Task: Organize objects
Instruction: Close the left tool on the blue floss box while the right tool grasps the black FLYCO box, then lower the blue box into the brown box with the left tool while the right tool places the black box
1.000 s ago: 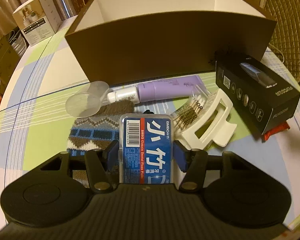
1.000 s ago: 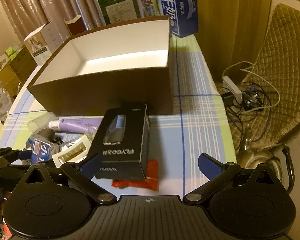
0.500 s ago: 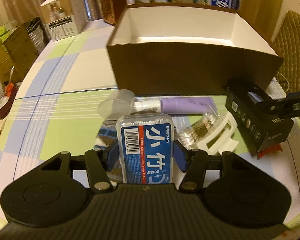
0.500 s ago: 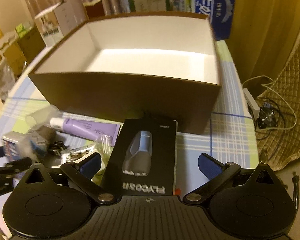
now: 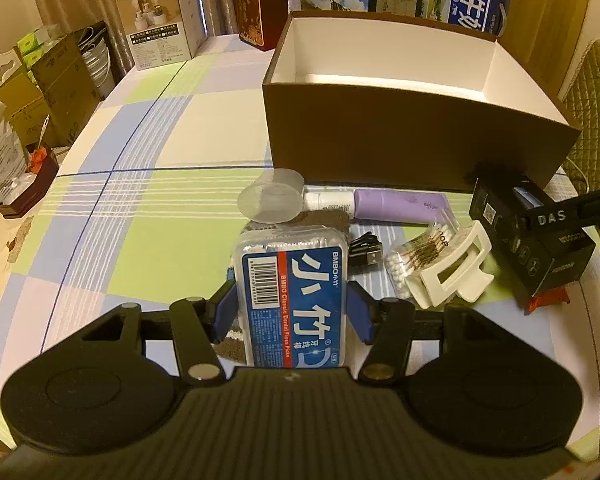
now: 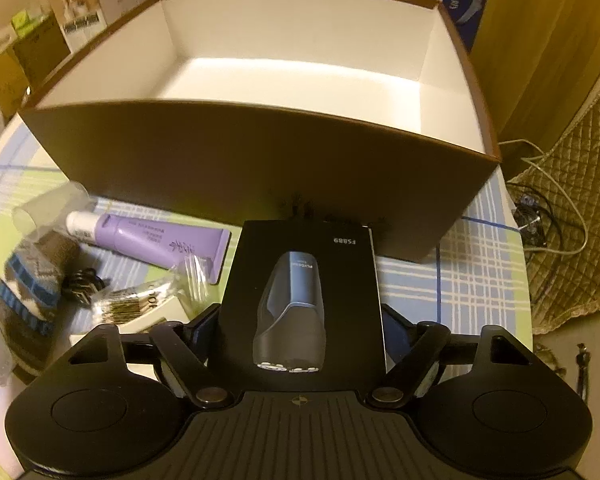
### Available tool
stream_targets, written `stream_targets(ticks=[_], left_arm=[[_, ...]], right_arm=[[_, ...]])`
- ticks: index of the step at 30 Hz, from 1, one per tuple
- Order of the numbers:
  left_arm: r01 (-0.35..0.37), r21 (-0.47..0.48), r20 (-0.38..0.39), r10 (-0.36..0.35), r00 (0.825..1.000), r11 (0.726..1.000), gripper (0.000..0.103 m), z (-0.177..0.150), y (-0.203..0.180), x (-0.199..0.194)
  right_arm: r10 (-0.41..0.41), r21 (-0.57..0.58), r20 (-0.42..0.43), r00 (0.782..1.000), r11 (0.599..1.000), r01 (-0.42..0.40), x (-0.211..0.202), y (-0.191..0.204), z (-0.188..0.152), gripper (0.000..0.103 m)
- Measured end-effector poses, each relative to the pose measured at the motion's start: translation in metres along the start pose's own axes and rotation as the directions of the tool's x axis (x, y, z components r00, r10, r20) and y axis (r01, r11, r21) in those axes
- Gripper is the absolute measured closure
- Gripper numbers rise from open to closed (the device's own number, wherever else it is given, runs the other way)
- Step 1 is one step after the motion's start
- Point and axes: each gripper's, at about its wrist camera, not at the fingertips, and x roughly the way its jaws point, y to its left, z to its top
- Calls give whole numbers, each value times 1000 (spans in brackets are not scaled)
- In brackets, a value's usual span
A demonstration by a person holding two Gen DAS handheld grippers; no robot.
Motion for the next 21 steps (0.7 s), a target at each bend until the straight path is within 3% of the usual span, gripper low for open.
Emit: stream_targets(ticks=[12, 21], left_arm=[[129, 107, 45, -134, 990, 986, 49, 34, 4, -17], [214, 179, 88, -232, 969, 960, 49, 90, -4, -18]], right_arm=[[113, 248, 137, 984, 958, -144, -77, -40, -20, 26], [128, 281, 293, 948, 936, -213, -124, -37, 13, 26]])
